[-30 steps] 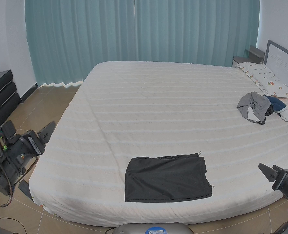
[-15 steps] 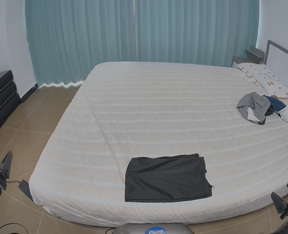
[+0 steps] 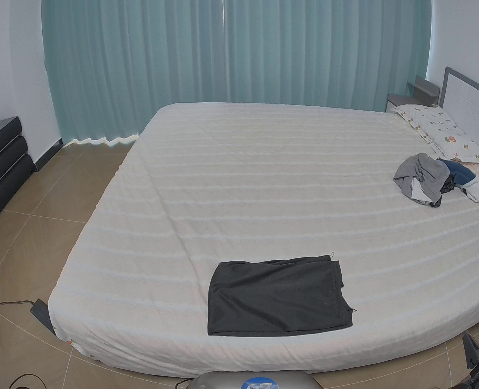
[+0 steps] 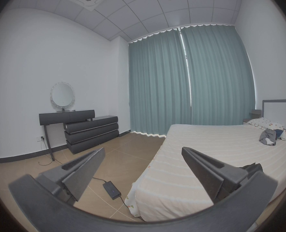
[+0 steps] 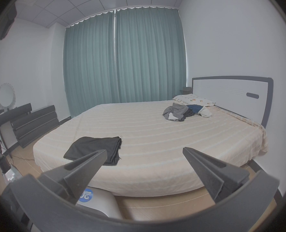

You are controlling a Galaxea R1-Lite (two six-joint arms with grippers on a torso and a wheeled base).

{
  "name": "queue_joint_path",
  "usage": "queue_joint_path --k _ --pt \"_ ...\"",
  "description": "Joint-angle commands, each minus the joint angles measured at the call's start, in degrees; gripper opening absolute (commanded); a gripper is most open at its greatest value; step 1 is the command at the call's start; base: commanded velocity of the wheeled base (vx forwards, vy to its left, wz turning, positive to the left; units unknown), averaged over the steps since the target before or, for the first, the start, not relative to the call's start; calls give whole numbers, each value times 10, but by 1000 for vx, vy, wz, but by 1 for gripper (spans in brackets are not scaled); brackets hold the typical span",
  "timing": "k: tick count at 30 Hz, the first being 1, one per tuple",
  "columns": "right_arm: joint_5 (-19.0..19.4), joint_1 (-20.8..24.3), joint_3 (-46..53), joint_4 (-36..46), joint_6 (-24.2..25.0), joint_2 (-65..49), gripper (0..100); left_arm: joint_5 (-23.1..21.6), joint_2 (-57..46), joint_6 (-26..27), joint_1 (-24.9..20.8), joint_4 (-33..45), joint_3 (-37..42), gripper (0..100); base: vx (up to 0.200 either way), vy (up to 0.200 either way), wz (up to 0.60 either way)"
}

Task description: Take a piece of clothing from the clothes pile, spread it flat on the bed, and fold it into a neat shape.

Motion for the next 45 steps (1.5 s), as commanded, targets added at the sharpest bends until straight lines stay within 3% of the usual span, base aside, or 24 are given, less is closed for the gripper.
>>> queue_joint_path --k 1,6,8,9,10,13,16,18,19,23,30,34,45 --pt "1 -7 4 -1 -8 -29 100 -30 -64 7 47 7 3 100 0 0 0" --pt "1 -7 30 -40 -15 -29 100 -41 -81 11 44 5 15 100 0 0 0" --pt "2 -7 52 -82 -16 -29 100 -57 -81 10 44 1 32 100 0 0 0" --pt "6 -7 82 -157 -22 -29 100 -88 -81 12 44 -3 59 100 0 0 0" --pt "9 -7 90 -182 -32 -29 100 -102 -81 11 44 -7 70 100 0 0 0" --pt "11 -7 90 -182 -49 -29 100 -124 -81 9 44 -18 87 100 0 0 0" --pt "16 -7 90 -180 -52 -29 100 -173 -81 7 44 -54 123 100 0 0 0" --pt "40 -7 91 -176 -47 -29 100 -266 -81 -5 43 -46 135 100 0 0 0" --pt "47 -7 91 -171 -45 -29 100 -288 -81 -14 43 -43 134 100 0 0 0" --pt "51 -7 87 -138 -41 -29 100 -348 -81 -21 43 -40 133 100 0 0 0" --pt "52 -7 88 -139 -41 -29 100 -343 -81 -29 43 -41 133 100 0 0 0" --pt "52 -7 88 -139 -39 -29 100 -296 -81 -27 44 -9 134 100 0 0 0" --pt "52 -7 88 -140 -39 -29 100 -298 -81 -10 44 -14 135 100 0 0 0"
